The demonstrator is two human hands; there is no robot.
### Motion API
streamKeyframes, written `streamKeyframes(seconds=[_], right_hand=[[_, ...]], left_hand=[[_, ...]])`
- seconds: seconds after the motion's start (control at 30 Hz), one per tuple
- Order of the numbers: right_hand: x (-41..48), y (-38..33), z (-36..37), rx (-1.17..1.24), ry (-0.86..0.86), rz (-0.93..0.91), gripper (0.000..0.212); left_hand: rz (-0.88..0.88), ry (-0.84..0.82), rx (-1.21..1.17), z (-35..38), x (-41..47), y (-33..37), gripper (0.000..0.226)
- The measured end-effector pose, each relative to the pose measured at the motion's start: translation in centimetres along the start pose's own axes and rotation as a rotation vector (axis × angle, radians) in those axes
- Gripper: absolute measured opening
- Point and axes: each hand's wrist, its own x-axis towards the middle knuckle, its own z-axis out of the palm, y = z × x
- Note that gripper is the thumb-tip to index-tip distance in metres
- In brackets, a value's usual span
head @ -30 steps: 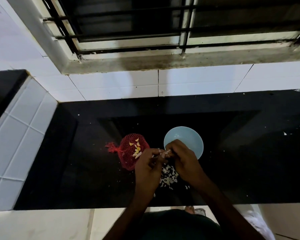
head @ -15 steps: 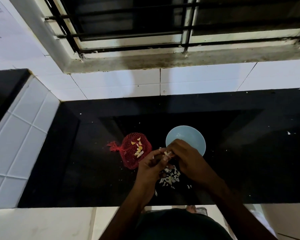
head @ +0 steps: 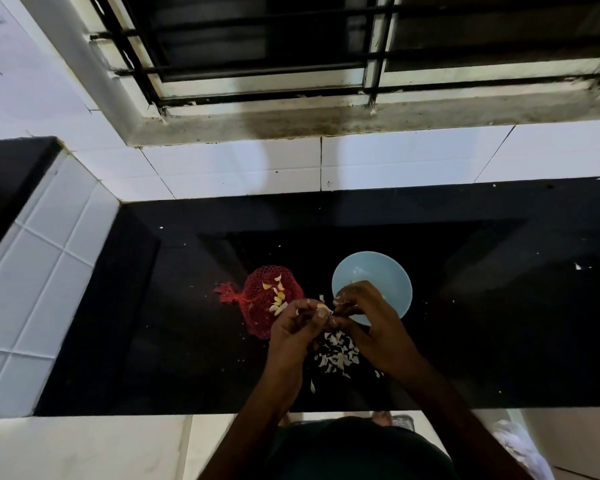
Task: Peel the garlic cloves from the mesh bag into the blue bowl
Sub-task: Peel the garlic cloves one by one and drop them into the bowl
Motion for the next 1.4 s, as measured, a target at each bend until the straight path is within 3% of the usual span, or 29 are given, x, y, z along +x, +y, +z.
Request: streamKeyframes(seconds=[0.1, 0.17, 0.47, 0.6, 0.83, 1.1, 1.4], right_hand=[[0.1, 0.1, 0.0, -0.040, 0.014, -0.066, 0.016], [0.2, 0.3, -0.1, -0.057, 0.023, -0.086, 0.015], [0.0, 0.0, 0.3, -0.059, -0.155, -0.031, 0.042], [0.4, -0.9, 1.4, -0.052, -0.060, -0.038, 0.039], [0.6, -0.7, 2.8, -0.097, 0.088, 0.008, 0.021], [0.2, -0.8, 4.1, -0.053, 0.166, 0.080, 0.015], [-0.6, 0.0, 3.5, 0.102, 0.196, 0.142, 0.010]], left_hand=[[-0.016, -0.044, 0.043, 0.1, -0.2, 0.1, 0.030], [-0.002, -0.069, 0.098, 0.1, -0.3, 0.2, 0.025], [0.327, -0.171, 0.486, 0.4, 0.1, -0.2, 0.020], [0.385, -0.040, 0.443, 1.4, 0.2, -0.5, 0.035], [0.351, 0.095, 0.423, 2.3, 0.5, -0.6, 0.024], [0.178, 0.121, 0.161, 2.8, 0.1, -0.9, 0.031], [0.302, 0.056, 0.270, 1.2, 0.5, -1.0, 0.011]])
